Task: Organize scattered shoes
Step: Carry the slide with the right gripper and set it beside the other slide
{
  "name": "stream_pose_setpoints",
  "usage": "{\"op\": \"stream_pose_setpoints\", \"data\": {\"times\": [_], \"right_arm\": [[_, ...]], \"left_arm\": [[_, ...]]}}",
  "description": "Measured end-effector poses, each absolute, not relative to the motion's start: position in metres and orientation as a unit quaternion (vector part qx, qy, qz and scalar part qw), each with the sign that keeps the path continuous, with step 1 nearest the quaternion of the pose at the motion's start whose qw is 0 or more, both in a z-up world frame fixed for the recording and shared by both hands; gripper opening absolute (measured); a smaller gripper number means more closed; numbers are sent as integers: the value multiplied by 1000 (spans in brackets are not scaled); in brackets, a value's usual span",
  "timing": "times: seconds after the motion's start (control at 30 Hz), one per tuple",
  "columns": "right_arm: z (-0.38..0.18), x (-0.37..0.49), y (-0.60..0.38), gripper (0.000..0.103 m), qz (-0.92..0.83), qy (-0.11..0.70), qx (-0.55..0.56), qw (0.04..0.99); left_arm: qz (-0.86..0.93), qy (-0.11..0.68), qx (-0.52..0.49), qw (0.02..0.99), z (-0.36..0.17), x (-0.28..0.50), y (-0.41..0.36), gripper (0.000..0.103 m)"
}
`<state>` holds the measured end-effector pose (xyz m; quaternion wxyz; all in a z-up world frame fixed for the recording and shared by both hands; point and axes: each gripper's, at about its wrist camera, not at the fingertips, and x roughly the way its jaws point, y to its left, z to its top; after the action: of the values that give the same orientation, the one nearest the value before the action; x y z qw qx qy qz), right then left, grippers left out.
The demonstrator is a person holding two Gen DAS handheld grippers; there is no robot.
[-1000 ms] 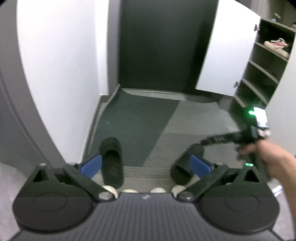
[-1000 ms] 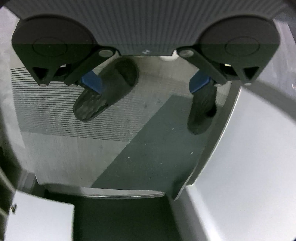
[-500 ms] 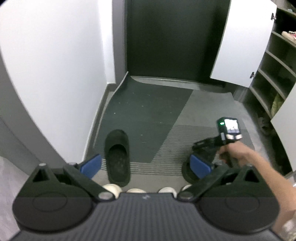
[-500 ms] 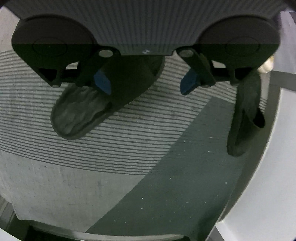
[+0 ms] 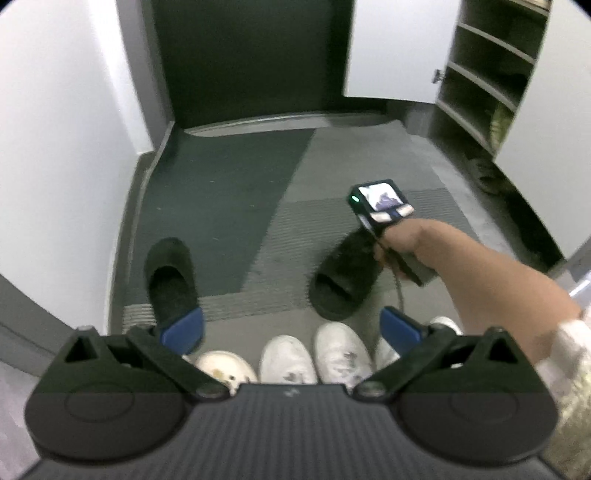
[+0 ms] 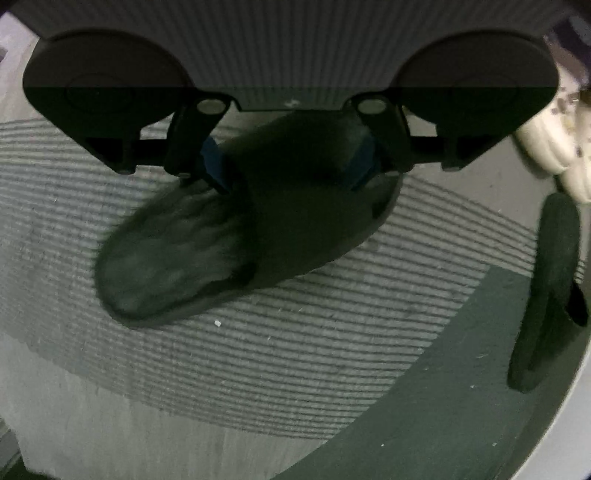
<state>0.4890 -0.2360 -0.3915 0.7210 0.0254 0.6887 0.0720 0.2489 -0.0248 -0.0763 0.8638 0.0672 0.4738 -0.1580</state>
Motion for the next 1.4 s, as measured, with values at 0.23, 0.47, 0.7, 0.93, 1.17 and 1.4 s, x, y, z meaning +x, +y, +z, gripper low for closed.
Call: {"op": "stream_pose_setpoints", "data": {"times": [0.23,0.47,0.7,0.93,1.17,1.4], "right_arm": [[-386,468,-255,32,121,699,111,696],[-384,440,-272,13,89,589,320,737],[-378,430,-246,11,74,470,474,741],[-372,454,-183,10,29,407,544,733],[-417,462,-134,10,-36,389,588,708],[-438,474,-113,15,-34,427,566,705]], "left_arm": [[-205,430,110,872,-67,211,-38,103],[-197,468,51,860,-61,214,-25,103],[-194,458,4,868,-36,209,-1,103],[-188,444,-31,875,-17,210,11,103],[-128,451,-54,882,-25,234,20,103],[-107,432,-17,895,-31,244,7,103]]}}
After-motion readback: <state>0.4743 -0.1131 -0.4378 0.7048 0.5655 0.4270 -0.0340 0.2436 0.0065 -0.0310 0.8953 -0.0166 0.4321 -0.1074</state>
